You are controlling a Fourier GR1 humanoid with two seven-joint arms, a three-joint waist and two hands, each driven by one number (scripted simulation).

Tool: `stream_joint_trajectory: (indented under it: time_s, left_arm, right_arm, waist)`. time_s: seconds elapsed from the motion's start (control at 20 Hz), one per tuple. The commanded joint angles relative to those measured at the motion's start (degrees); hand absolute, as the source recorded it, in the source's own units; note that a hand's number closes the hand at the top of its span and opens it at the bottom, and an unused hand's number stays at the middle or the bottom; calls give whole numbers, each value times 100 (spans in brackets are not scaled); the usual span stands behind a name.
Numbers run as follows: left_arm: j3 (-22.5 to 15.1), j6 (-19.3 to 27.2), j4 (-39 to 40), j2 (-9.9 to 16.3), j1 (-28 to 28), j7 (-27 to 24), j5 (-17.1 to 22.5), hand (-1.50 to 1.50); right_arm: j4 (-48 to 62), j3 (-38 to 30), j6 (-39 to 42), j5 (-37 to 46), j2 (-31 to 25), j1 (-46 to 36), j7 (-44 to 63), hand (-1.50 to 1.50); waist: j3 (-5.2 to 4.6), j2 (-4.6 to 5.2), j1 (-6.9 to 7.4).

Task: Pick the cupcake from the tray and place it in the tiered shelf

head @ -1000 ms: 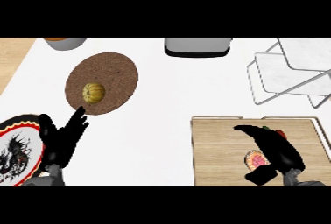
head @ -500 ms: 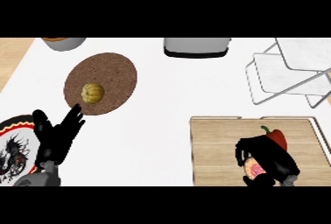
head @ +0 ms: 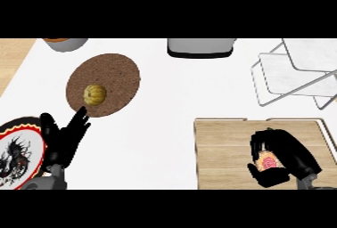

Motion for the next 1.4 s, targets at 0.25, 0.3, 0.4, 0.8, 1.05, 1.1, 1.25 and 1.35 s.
stream_joint_trajectory:
  time_s: [0.25,0.3,0.4,0.8,1.05,1.1,1.25,1.35]
  left_arm:
    - [123,9,-71,45,74,90,44,0]
    - [183,-88,-400,175,188,213,144,0]
    - [326,-313,20,281,152,-81,239,0]
    - [198,-263,-46,183,63,94,138,0]
    - [202,-309,412,94,-66,-244,39,0]
    - [64,-74,146,-42,-103,48,-71,0]
    - [214,-124,428,-50,-236,-233,3,0]
    - [118,-137,165,-65,-119,-114,-30,0]
  right_arm:
    - [-2245,-890,155,-799,216,-16,916,150]
    - [-2413,-1223,201,-893,-37,159,814,150]
    - [-2828,-1658,281,-1171,1,-235,1355,150]
    - [-3235,-3211,1201,-2738,-804,-1898,3462,150]
    - [-2230,-3490,1206,-3211,-1445,-3070,4117,150]
    - [-2011,-3513,1254,-3277,-1629,-3251,4130,150]
    - [-1289,-3674,1027,-3251,-1891,-3753,3997,150]
    - [-772,-3342,968,-3120,-2145,-4326,4217,150]
  waist:
    - [-4,-30,-121]
    - [1,-33,-91]
    - [-7,-24,-115]
    - [-4,-11,-17]
    - [-3,6,10]
    - [0,2,20]
    - [0,15,26]
    - [-1,13,64]
